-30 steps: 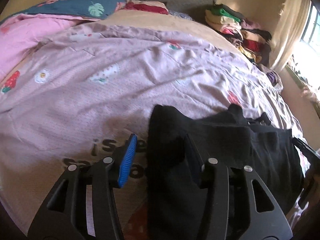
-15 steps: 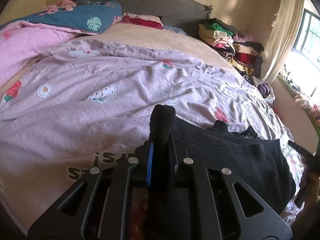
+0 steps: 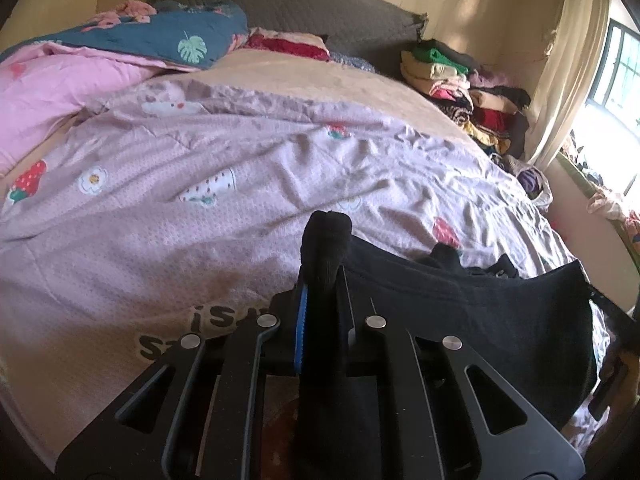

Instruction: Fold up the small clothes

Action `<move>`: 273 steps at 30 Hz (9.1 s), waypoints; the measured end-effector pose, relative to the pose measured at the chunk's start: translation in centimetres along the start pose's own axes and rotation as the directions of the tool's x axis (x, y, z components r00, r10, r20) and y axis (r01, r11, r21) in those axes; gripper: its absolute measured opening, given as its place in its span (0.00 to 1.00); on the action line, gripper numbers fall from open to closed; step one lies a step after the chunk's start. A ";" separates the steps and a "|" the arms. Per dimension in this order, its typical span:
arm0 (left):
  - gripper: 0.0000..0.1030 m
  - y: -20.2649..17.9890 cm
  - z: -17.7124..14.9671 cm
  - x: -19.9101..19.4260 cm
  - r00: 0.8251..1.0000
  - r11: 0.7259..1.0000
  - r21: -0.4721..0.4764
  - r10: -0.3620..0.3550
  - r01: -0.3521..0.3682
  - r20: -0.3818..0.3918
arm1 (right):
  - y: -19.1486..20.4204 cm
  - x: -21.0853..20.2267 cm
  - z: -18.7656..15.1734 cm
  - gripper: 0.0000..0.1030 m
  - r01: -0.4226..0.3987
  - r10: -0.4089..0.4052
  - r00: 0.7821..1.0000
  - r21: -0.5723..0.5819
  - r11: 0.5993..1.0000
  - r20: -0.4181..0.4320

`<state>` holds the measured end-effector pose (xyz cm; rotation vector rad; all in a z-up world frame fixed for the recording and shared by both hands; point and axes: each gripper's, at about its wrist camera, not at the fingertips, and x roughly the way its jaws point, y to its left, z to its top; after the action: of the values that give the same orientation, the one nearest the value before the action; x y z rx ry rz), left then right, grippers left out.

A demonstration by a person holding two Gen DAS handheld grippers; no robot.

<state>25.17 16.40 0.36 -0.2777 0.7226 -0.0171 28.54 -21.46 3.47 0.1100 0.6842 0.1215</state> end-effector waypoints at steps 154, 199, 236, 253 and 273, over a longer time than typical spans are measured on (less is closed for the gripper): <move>0.64 -1.6 -12.1 -10.8 0.985 0.999 -0.012 0.041 -0.043 -0.168 | 3.6 -13.1 -12.8 0.73 -0.076 0.081 0.991 0.046 0.996 -0.106; 0.91 1.4 -5.1 -9.3 0.973 0.980 0.016 0.198 -0.197 -0.116 | 29.3 -8.6 -15.3 0.94 -0.214 0.144 0.975 -0.534 0.818 -0.169; 0.91 1.4 -1.8 0.5 0.971 0.995 -0.094 0.000 -0.023 -0.239 | 32.1 -4.2 -13.7 0.22 -0.083 0.125 0.992 -0.695 0.715 0.010; 0.24 -5.4 -2.0 -2.2 0.973 0.989 -0.060 -0.143 0.134 -0.179 | 26.2 -8.8 -12.8 0.10 -0.060 0.150 0.981 -0.543 0.837 0.123; 0.23 -17.4 -0.1 -5.6 0.980 0.980 0.117 -0.147 0.163 -0.136 | 16.6 -12.9 -10.5 0.08 -0.038 0.099 0.975 -0.291 0.956 0.198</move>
<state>22.29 0.26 8.43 -0.2115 0.8210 -0.2307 10.68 -6.31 5.75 -0.1300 0.4451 0.2710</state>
